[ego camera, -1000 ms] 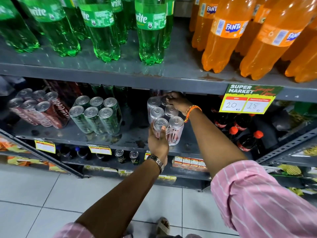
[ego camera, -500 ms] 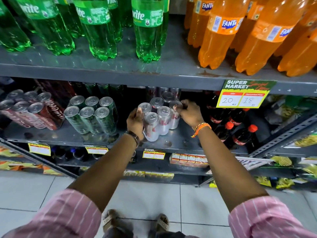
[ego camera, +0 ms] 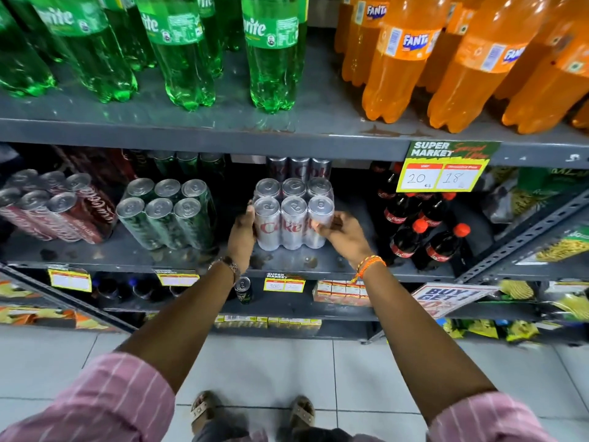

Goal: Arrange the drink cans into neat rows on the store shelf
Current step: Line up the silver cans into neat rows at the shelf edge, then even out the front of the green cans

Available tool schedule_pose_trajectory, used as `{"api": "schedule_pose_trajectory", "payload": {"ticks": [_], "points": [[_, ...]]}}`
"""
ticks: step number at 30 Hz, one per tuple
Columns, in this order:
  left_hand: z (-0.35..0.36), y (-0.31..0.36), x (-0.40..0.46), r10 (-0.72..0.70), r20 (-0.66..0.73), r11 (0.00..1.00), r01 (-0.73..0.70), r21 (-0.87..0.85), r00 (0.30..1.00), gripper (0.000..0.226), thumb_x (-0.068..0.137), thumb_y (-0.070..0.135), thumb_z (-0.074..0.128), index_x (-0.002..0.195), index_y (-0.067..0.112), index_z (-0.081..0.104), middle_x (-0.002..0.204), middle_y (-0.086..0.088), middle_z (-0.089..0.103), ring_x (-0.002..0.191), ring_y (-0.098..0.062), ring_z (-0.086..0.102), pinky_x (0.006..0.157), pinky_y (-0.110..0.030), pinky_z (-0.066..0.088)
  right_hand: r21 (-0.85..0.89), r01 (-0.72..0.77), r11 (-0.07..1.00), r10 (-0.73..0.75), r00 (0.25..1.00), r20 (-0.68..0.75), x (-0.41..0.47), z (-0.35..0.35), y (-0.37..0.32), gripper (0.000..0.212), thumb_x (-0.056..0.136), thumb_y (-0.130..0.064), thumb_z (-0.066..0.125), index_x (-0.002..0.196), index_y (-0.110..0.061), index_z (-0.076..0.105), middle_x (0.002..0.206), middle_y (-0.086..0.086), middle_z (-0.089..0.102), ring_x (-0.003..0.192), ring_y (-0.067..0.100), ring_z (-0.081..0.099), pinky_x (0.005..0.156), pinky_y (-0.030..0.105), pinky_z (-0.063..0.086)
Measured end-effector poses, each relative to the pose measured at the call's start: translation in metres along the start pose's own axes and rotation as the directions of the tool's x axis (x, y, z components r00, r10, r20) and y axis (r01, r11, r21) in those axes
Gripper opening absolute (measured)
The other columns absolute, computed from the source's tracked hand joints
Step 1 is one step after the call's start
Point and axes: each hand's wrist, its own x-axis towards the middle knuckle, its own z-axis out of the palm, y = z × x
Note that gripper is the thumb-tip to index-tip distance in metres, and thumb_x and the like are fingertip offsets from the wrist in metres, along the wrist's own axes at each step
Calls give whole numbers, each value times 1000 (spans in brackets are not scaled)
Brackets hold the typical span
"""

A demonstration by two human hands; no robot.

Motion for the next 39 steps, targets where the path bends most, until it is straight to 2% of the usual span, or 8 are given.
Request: {"api": "schedule_pose_trajectory", "payload": {"ticks": [4,7,9,13,19,34,37,39], "points": [[1,-13,-25,155,74,953,-169,252,985,40,98,40,52,124,10,51,112,-2,61,85,-3,58,59,-7,48,-58,20,998,-18,999,30,-16,8,-9,51,81,-50,69,122,-21,59,121,-3,69,115,18,64,103,38,49],[2,-11,-31,222,57,879,-226,420,973,38,102,29,48,131,4,48,106,2,60,78,1,67,53,0,44,-109,65,992,-63,998,30,-28,7,-21,42,95,-39,62,129,-14,54,118,-6,60,113,13,56,93,24,39],[-1,-9,-31,226,51,858,-223,462,973,37,102,28,47,131,6,49,106,3,60,73,18,64,54,-3,45,-149,73,986,-68,997,44,-31,7,-21,42,96,-41,60,127,-14,53,118,-5,58,110,10,52,92,22,36],[-8,-12,-32,251,68,808,-247,535,966,43,100,38,48,131,10,52,122,-8,66,104,-18,62,82,-25,41,-199,81,977,-76,997,33,-36,7,-13,40,95,-45,59,121,-15,53,126,6,66,120,24,58,102,36,46],[-15,-25,-42,307,60,814,-294,500,950,75,80,70,39,125,12,56,108,5,65,97,-13,61,83,-30,47,-254,144,956,-143,989,22,-49,7,-5,45,94,-45,60,118,-7,56,121,10,70,113,29,65,91,32,50],[-22,-25,-41,236,84,784,-241,572,968,44,94,51,51,118,15,57,109,-6,72,97,-23,67,87,-41,53,-97,151,984,-152,988,-6,-63,15,3,52,94,-46,61,133,-14,49,134,5,61,126,22,57,106,37,46],[-39,-8,-42,225,88,751,-230,619,970,37,91,41,62,116,15,67,108,-3,75,96,-17,70,89,-38,56,-45,179,983,-185,964,-190,-73,27,2,74,89,-54,58,146,-12,35,147,9,43,139,25,38,119,44,31],[-58,6,-49,396,-14,716,-299,631,918,23,89,28,67,109,17,73,101,1,77,88,-11,71,85,-35,59,-167,286,943,-330,854,-401,-88,41,-8,71,88,-51,51,143,-7,38,142,12,43,134,29,35,116,35,27]]}}
